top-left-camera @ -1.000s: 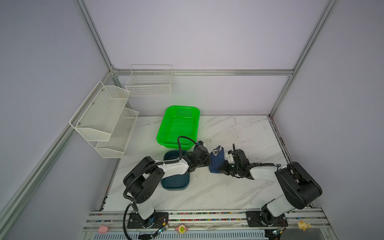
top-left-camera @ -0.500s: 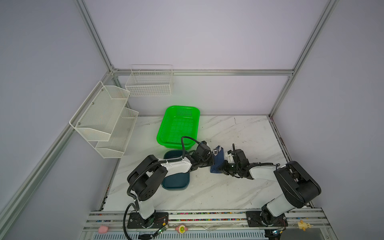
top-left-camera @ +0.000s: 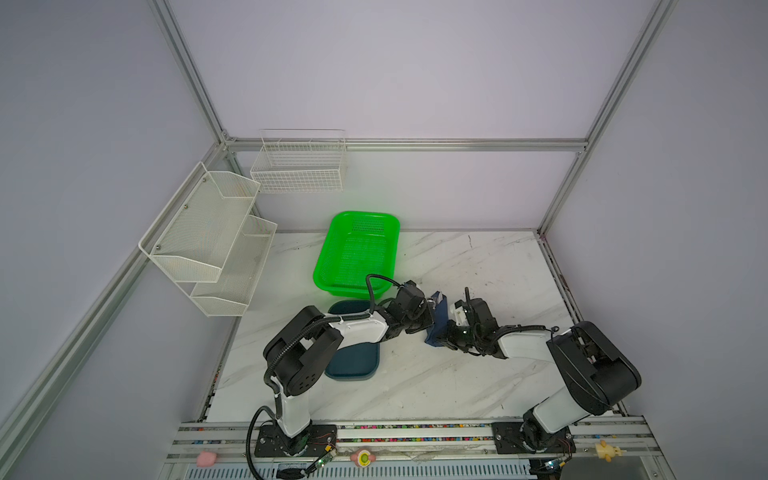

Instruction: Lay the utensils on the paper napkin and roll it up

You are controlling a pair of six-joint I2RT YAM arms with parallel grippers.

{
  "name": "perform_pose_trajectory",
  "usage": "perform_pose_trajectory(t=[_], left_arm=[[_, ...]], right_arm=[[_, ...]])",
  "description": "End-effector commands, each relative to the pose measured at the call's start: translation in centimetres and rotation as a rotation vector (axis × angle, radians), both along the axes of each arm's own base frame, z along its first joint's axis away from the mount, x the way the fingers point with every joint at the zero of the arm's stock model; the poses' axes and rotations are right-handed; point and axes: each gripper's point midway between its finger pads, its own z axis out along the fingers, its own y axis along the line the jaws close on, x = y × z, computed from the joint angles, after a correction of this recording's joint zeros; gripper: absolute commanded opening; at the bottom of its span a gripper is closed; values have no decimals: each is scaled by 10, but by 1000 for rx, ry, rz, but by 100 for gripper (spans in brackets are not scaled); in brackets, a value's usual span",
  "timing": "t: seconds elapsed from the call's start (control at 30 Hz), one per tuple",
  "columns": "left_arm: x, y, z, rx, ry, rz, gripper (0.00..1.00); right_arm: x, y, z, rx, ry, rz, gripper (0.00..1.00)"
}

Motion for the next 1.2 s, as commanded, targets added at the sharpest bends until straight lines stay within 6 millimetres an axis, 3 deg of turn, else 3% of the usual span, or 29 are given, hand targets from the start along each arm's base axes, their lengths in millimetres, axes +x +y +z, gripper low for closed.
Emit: perform_pose_trajectory(t=[0.0, 0.63, 0.93, 1.17], left_arm=[[15, -33, 51, -165, -45, -16, 4], [22, -31, 58, -241, -52, 55, 5], [22, -26, 46, -211, -18, 84, 5], [23, -30, 46, -216, -10, 73, 5]], right_arm=[[-6, -7, -15, -47, 28, -7, 9], [-3, -5, -3, -26, -4, -3, 10], [5, -13, 28, -9, -73, -71, 10], [3, -21, 15, -28, -50, -69, 10]])
